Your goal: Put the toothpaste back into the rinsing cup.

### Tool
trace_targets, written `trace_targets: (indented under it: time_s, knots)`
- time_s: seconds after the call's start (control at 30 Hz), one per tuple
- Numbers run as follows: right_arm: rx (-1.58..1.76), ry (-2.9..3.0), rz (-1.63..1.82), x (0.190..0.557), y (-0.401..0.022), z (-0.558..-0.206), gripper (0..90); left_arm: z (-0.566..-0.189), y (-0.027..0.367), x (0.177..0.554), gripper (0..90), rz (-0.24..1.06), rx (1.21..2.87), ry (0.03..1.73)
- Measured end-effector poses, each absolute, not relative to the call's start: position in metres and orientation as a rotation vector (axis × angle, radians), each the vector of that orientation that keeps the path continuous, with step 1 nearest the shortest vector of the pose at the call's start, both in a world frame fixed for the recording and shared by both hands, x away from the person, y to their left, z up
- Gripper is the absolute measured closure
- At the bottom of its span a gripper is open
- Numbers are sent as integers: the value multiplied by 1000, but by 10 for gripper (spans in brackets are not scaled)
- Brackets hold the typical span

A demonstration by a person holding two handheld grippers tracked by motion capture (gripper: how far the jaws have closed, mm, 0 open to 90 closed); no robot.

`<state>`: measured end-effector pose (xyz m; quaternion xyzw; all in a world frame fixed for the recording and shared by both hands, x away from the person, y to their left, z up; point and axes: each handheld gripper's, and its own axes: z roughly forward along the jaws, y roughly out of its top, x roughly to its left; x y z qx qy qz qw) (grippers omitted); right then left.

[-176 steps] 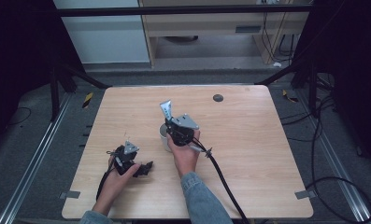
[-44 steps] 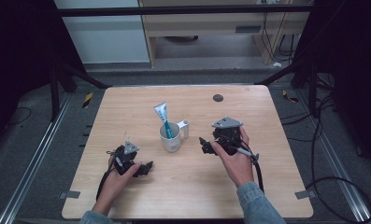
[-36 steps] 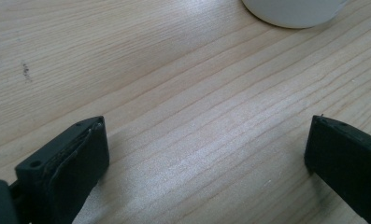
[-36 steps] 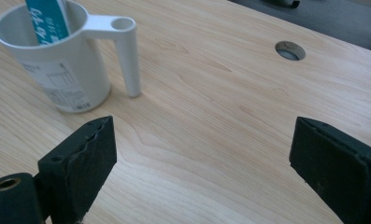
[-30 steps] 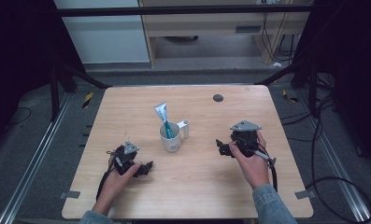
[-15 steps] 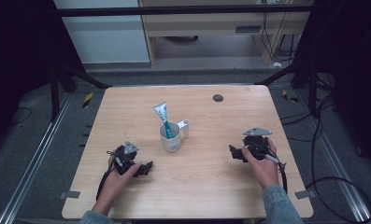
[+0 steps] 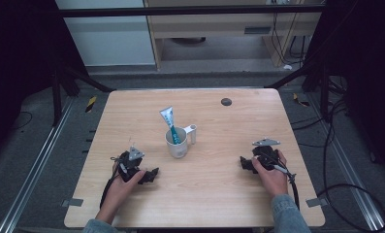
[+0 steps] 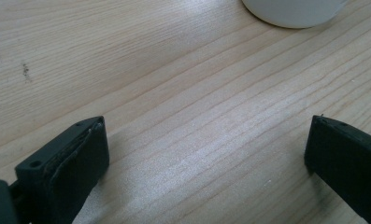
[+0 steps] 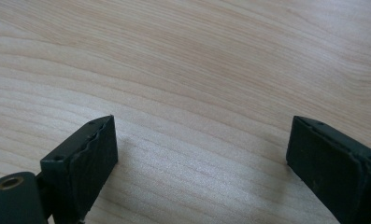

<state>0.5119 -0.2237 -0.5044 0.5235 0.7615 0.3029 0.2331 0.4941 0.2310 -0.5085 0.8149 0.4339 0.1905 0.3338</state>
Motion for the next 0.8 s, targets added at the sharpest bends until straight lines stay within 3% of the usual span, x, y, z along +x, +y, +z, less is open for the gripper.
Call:
trace_targets:
  time_s: [0.8]
  knots:
    - [1556, 1963, 848, 517, -228, -512, 18, -509, 231, 494, 0, 498, 2127, 1133]
